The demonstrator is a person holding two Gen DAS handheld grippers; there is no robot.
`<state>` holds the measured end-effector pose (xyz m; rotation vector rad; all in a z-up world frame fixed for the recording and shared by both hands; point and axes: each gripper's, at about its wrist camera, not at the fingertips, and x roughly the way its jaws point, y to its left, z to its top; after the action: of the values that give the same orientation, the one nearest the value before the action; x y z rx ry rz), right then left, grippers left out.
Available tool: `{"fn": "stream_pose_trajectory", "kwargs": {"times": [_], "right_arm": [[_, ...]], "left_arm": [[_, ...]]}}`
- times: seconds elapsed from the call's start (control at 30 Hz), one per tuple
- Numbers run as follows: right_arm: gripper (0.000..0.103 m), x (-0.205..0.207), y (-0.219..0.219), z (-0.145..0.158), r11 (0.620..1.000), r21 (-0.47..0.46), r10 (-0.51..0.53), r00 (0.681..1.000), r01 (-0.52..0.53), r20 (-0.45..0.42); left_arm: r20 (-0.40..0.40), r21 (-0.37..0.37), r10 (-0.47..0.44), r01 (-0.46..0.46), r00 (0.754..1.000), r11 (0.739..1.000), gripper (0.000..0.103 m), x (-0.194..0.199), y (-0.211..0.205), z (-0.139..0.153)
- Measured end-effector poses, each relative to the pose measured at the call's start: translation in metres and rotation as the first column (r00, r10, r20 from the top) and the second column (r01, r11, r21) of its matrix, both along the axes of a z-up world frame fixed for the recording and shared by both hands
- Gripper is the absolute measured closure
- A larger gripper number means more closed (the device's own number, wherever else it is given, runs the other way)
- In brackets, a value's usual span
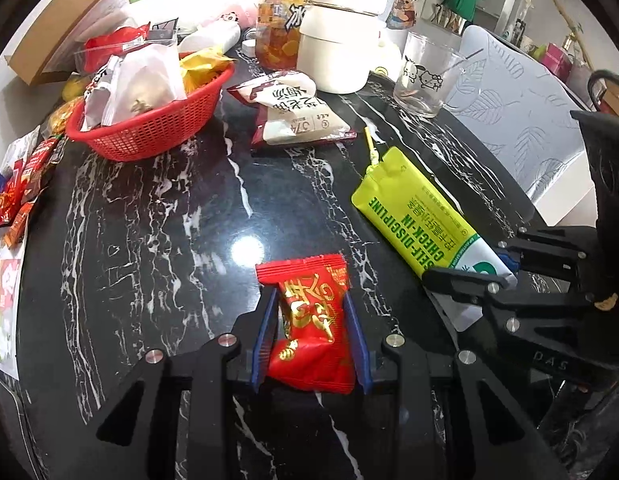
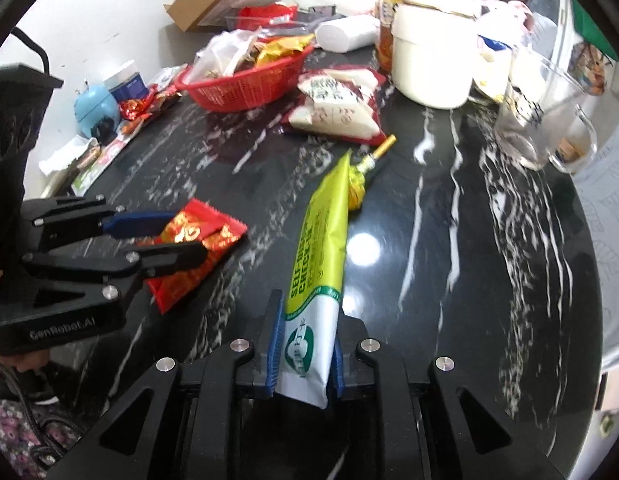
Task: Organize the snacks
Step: 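Lift both packets and carry them over the red mesh basket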
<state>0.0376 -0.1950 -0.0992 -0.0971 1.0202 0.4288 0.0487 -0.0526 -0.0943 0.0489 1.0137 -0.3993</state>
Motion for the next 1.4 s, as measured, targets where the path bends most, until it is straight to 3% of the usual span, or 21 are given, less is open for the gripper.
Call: {"fn": "stream_pose_trajectory", "kwargs": {"times": [0.13, 0.47, 0.63, 1.4], "right_arm": [[0.094, 0.003, 0.0, 0.003, 1.0, 0.017, -0.011, 1.0, 0.011, 0.0], [0.094, -0.002, 0.0, 0.003, 1.0, 0.016, -0.015, 1.0, 0.015, -0.006], [0.094, -0.003, -0.003, 0.003, 0.999, 0.017, -0.031, 1.0, 0.031, 0.001], [0.095, -0.007, 0.024, 0.029, 0.996, 0.085, 0.037, 0.998, -0.042, 0.057]], "left_arm": [[-0.016, 0.018, -0.043, 0.043, 0.999, 0.999, 0.07, 0.001, -0.006, -0.004], [0.018, 0.122, -0.086, 0.083, 0.996, 0.989, 0.056, 0.001, -0.026, -0.009], [0.024, 0.081, -0.052, 0.05, 0.998, 0.995, 0.071, 0.005, -0.022, -0.007], [0.121, 0.004, 0.053, -0.054, 0.991, 0.999, 0.072, -0.001, 0.024, 0.041]]}}
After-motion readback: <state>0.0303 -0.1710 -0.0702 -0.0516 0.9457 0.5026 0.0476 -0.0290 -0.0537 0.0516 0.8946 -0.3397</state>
